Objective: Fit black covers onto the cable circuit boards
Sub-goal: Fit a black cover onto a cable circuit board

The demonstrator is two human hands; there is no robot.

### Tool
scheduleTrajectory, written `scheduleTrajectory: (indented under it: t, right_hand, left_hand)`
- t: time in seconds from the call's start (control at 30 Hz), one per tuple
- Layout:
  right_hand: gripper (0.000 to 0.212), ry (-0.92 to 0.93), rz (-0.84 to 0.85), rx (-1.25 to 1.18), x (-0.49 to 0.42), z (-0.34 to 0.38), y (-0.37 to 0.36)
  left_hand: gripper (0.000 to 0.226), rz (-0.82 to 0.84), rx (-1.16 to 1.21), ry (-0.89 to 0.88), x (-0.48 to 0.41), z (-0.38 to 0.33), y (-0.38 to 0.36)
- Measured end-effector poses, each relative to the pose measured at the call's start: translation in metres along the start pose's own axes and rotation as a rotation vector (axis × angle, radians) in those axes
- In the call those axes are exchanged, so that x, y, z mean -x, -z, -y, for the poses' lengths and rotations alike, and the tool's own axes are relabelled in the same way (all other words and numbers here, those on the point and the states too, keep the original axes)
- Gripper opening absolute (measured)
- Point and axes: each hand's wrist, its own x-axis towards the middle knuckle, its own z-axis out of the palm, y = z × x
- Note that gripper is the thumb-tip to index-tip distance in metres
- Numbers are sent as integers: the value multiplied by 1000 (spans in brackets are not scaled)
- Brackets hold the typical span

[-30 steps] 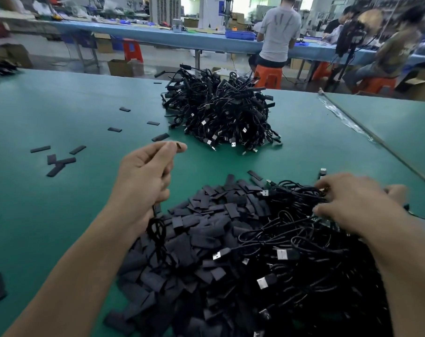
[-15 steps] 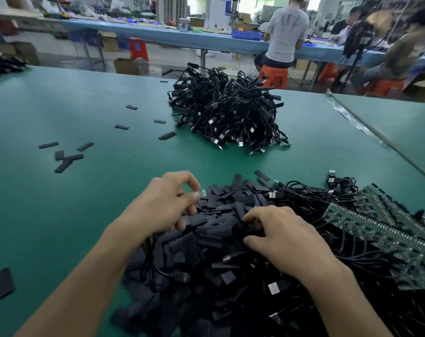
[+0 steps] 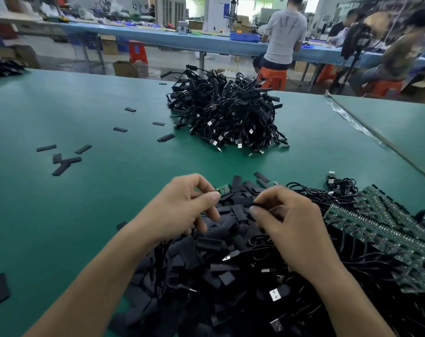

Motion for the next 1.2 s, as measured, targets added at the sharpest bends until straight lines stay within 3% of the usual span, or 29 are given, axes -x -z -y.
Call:
scheduleTrajectory:
  t: [0.13,0.27,0.6,0.87,1.0,1.2]
  right_hand:
    - [37,-68,78,-460,-3,4,6]
    - [23,-61,86,-570,-5,4,8]
    - [13,-70,23,-496,-6,0,4]
    - [29,34,80,-257,-1,4,2]
    - [26,100,43,-145,1,4,1]
    - [26,44,-36,-190,-3,2,8]
  left_hand:
    - [12,53,76,4,3,-3,-13]
    - [10,100,128,-22,5,-7,-26]
    - [16,82,250,-4,6,-12,-24]
    - [18,70,99,-17,6,-8,-27]
    - [20,58,66,-11,5,-6,-23]
    - [15,96,39,-16,4,-2,-12]
